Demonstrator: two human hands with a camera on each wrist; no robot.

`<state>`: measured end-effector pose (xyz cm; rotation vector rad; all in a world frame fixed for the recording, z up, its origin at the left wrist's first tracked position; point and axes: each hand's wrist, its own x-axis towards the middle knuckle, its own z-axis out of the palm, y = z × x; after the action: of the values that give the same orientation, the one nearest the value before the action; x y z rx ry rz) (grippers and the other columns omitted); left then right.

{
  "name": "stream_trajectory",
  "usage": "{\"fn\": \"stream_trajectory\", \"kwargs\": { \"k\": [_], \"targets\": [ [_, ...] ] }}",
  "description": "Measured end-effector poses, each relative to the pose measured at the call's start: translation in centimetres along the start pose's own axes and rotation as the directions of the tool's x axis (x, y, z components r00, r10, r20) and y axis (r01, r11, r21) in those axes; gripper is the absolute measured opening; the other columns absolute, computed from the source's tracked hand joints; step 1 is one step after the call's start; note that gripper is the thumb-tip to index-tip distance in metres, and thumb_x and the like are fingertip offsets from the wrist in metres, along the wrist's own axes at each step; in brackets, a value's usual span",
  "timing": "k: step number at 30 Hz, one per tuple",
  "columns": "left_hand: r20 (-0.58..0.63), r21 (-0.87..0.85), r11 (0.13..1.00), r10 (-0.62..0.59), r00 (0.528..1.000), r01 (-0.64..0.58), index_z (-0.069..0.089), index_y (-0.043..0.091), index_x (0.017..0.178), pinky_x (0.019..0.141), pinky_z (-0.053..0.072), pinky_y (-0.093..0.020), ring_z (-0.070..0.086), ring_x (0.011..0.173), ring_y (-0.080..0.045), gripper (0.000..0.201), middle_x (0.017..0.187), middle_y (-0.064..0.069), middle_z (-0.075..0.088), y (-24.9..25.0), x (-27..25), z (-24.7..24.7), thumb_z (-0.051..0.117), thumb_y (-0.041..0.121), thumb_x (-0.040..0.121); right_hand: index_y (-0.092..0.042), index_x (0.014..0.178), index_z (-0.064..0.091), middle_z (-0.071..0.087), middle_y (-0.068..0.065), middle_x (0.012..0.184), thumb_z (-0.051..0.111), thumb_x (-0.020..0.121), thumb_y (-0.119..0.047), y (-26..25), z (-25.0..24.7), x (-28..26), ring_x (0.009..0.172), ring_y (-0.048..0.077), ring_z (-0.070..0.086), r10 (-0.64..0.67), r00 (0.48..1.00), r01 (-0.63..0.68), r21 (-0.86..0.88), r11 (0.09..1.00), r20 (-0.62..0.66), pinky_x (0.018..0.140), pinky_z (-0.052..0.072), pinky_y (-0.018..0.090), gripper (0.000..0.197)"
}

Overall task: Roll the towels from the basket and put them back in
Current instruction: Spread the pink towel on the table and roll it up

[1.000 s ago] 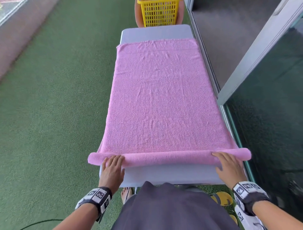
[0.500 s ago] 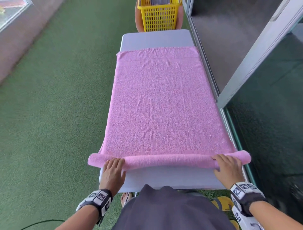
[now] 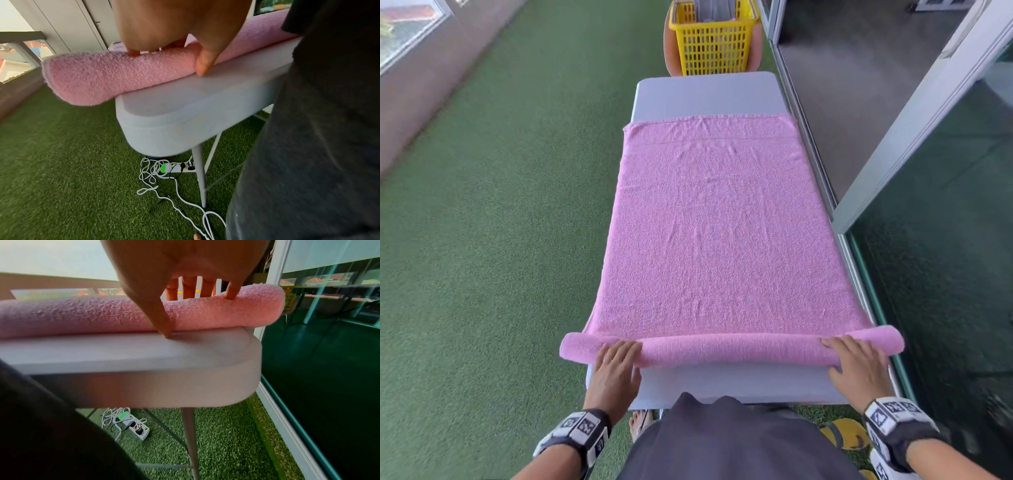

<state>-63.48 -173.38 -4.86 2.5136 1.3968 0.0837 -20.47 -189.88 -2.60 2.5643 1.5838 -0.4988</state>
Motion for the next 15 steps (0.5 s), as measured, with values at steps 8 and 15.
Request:
{"fn": "stream_trajectory", "kwargs": {
  "k": [8, 15],
  "targets": [
    [0.004, -0.02, 0.995, -0.094, 0.996, 0.094, 0.019, 0.005, 0.148, 0.116, 0.002, -0.046, 0.013, 0.144, -0.03, 0.058, 0.152, -0.009, 0.014, 0.7, 5.2, -1.7, 0.041, 0.006, 0.095, -0.02, 0.147, 0.034, 0.027, -0.004, 0.155, 0.032, 0.097, -0.026, -0.4, -3.0, 4.6, 0.143, 0.02, 0.026, -0.072, 0.993, 0.07, -0.026, 0.997, -0.098, 0.117, 0.017, 0.049, 0.05],
    [0.068, 0.093, 0.995, -0.042, 0.997, 0.036, 0.063, 0.011, 0.112, 0.1, 0.042, -0.053, 0.062, 0.105, -0.027, 0.061, 0.11, -0.005, 0.067, 1.4, 2.9, -1.4, 0.087, 0.021, 0.057, -0.033, 0.117, 0.054, 0.059, -0.013, 0.121, 0.071, 0.075, -0.024, -0.3, -2.3, 2.0, 0.115, 0.014, 0.051, -0.046, 0.999, 0.045, -0.043, 0.998, -0.025, 0.105, 0.03, 0.041, 0.047]
  ]
}}
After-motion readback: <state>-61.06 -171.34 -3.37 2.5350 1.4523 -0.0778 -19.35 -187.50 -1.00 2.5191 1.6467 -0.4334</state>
